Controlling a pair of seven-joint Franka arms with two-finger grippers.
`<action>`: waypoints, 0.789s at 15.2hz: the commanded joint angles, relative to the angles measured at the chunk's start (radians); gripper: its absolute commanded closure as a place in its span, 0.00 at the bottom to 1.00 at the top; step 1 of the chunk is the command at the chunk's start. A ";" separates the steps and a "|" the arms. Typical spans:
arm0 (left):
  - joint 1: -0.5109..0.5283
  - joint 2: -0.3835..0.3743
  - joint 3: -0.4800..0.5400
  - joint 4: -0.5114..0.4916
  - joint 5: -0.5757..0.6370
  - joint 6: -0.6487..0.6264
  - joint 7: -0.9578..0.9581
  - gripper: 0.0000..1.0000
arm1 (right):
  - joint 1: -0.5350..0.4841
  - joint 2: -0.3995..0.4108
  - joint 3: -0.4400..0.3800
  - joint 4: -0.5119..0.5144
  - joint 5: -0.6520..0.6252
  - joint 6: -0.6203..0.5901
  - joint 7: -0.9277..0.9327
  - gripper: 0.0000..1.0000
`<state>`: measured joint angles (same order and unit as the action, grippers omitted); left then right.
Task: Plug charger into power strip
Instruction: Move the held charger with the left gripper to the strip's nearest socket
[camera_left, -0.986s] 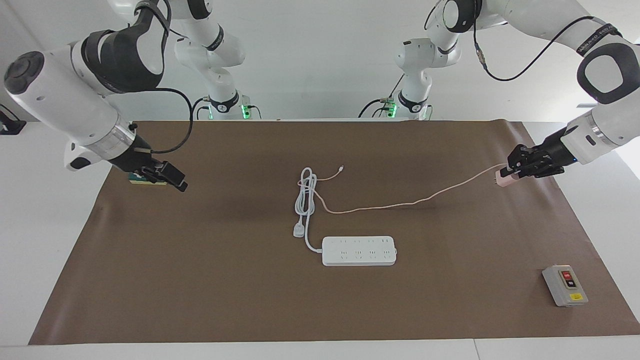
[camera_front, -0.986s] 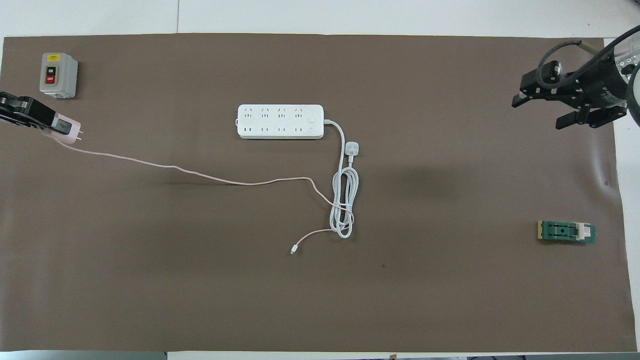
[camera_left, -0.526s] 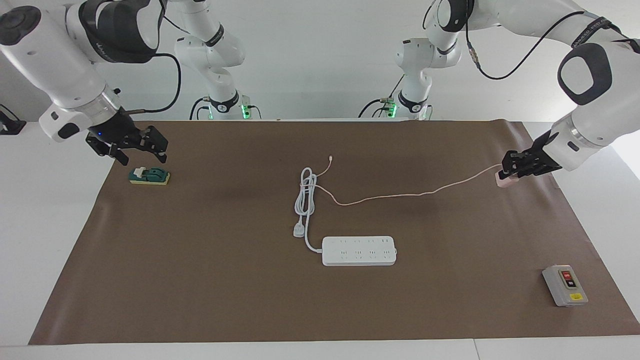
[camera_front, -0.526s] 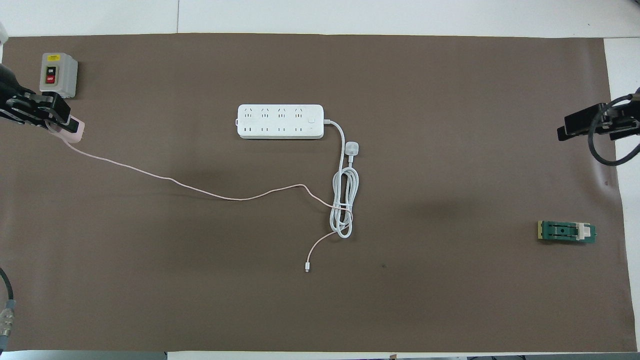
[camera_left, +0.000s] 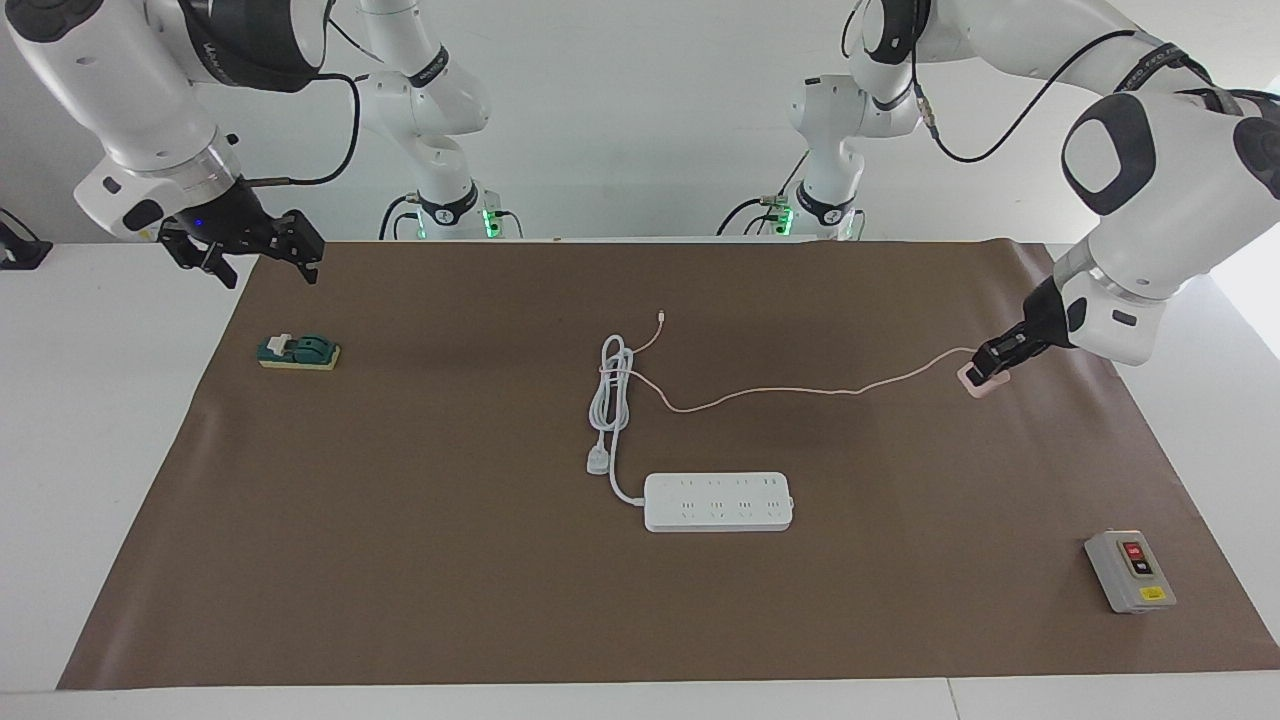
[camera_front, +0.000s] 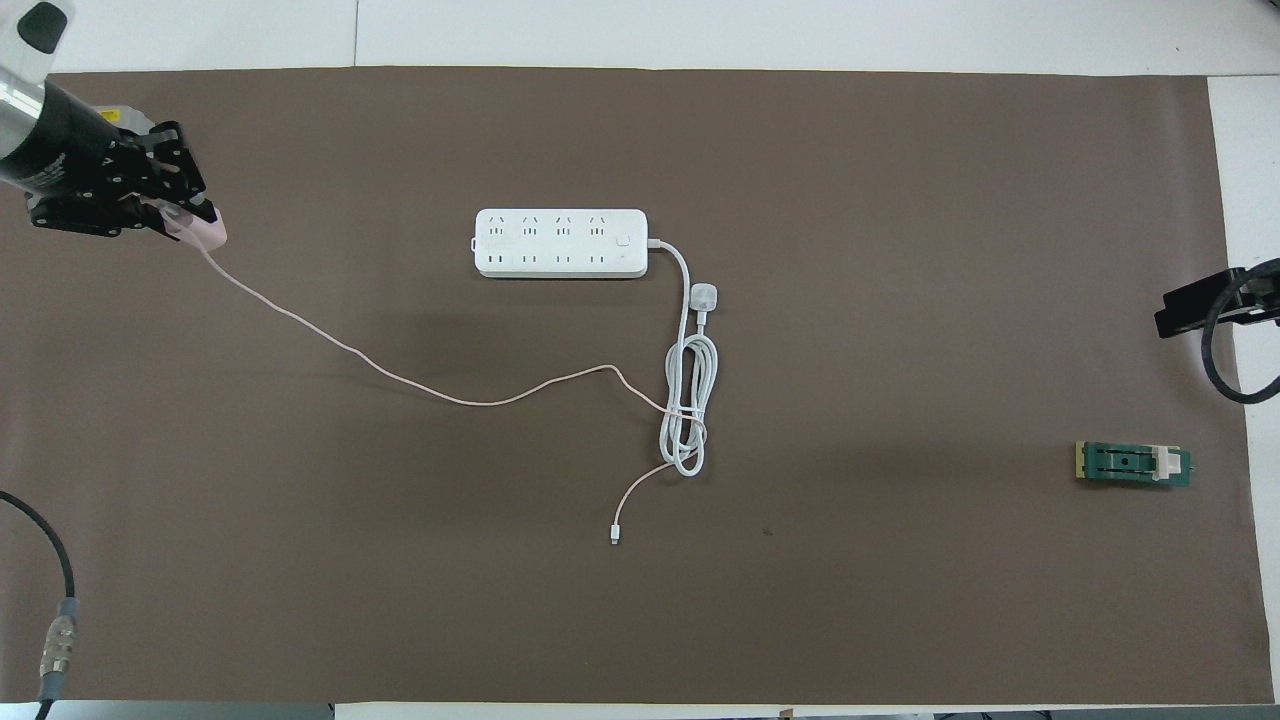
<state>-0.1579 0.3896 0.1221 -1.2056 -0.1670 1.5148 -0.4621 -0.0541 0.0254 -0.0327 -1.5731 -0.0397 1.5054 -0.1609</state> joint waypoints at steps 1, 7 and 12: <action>-0.052 0.035 0.010 0.017 0.017 0.033 -0.200 1.00 | -0.033 -0.034 0.039 -0.016 -0.017 0.003 -0.019 0.00; -0.163 0.109 0.011 0.017 0.080 0.111 -0.679 1.00 | -0.047 -0.044 0.037 -0.016 0.017 0.006 0.043 0.00; -0.222 0.169 0.008 0.017 0.077 0.234 -0.987 1.00 | -0.049 -0.042 0.030 -0.012 0.080 0.009 0.092 0.00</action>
<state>-0.3589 0.5310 0.1204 -1.2063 -0.1069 1.7108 -1.3636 -0.0764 -0.0039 -0.0172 -1.5724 0.0123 1.5052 -0.0870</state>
